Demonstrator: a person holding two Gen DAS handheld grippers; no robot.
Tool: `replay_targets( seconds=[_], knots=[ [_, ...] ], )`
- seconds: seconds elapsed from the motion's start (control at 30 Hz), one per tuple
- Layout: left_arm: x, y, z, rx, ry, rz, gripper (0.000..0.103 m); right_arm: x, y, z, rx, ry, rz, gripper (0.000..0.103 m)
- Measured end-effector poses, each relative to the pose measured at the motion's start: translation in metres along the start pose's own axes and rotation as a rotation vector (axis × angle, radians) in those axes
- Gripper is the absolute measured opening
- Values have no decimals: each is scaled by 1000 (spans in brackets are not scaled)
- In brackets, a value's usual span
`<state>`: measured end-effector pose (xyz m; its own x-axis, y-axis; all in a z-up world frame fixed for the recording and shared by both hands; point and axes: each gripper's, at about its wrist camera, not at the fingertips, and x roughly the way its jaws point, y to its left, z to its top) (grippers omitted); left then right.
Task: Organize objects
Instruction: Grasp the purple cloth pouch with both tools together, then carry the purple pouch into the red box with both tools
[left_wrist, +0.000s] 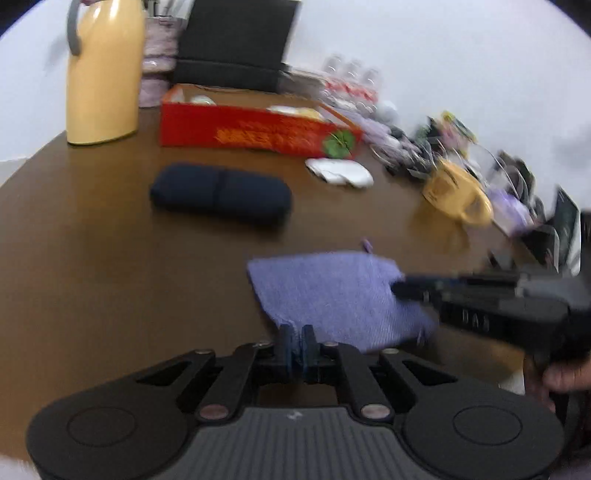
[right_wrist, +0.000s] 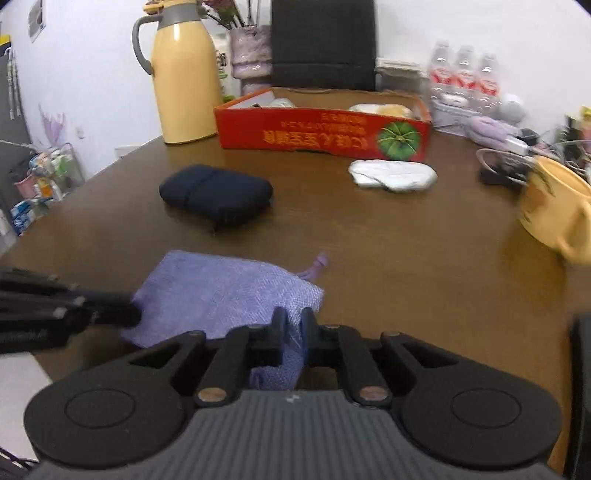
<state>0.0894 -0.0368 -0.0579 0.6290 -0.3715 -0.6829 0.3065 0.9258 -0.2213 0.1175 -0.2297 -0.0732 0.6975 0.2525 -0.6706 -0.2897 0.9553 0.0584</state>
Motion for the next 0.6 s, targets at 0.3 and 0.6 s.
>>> replay_targets(
  seconds=[0.3, 0.6],
  knots=[
    [-8, -13, -7, 54, -91, 64, 48, -32, -8, -34, 128, -63, -21, 49],
    [17, -18, -4, 105, -83, 89, 16, -16, 3, -29, 79, -77, -42, 26]
  ],
)
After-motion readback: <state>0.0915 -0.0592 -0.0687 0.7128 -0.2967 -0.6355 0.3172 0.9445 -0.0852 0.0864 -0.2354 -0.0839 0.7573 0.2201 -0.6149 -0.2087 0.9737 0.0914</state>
